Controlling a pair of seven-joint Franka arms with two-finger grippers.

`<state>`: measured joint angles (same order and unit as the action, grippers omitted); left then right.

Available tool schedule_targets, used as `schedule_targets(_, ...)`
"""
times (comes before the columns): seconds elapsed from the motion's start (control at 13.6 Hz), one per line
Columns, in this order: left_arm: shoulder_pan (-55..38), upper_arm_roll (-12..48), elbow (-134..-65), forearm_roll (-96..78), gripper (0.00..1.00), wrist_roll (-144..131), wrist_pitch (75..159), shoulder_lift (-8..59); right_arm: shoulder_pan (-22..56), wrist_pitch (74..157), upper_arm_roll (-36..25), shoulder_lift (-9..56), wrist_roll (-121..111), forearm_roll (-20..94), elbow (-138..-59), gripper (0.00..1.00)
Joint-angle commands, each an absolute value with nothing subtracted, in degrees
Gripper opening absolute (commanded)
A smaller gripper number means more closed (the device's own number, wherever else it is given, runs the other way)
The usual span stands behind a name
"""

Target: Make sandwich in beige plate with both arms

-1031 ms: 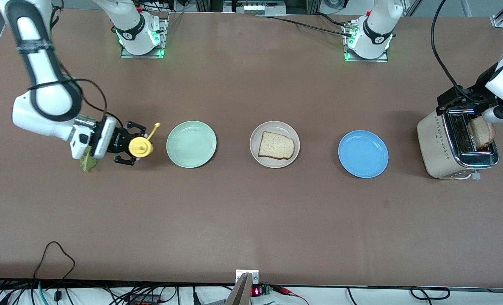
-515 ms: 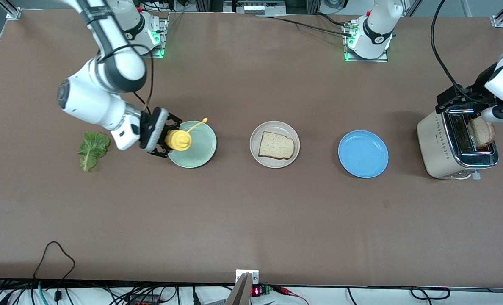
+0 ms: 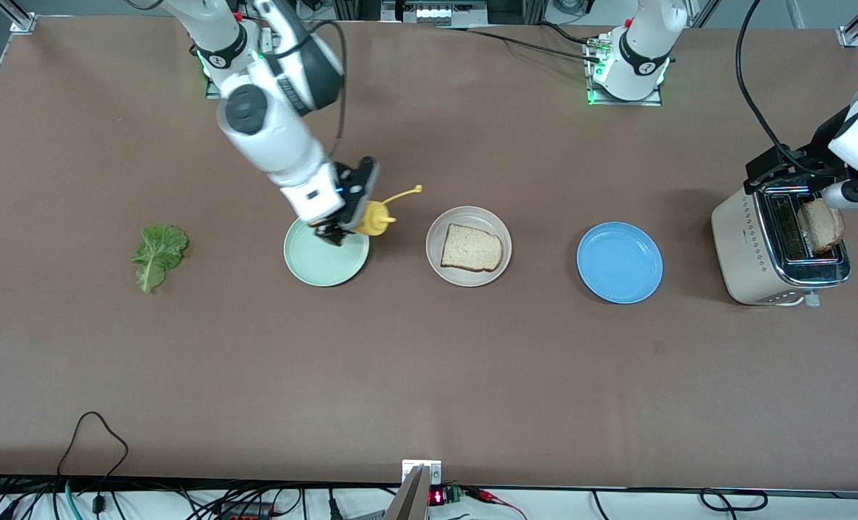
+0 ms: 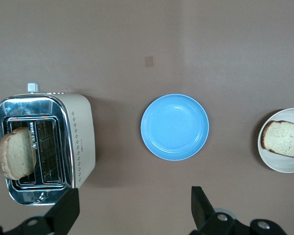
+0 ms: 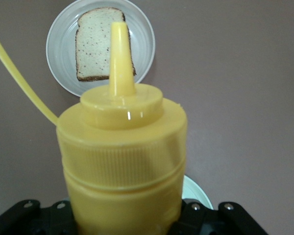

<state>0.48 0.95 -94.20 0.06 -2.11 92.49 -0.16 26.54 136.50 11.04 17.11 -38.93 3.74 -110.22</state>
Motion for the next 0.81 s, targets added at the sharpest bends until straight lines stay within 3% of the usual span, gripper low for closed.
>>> schedule_targets(0.0, 0.70, 1.41, -93.60, -1.39, 1.00, -2.81, 92.99, -0.18, 32.15, 135.35, 10.02, 25.38, -29.30, -5.07, -102.06, 0.07)
schedule_targets(0.37, 0.79, 1.41, -93.52, -2.37, 1.00, -2.81, 92.99, -0.18, 41.82, 135.26, 3.36, 32.68, -24.35, -9.40, -97.66, 0.07)
schedule_targets(0.74, 0.70, 1.41, -93.52, -2.37, 1.00, -2.81, 92.99, -0.18, 42.71, 135.35, 2.81, 34.63, -22.59, -9.67, -96.68, 0.07)
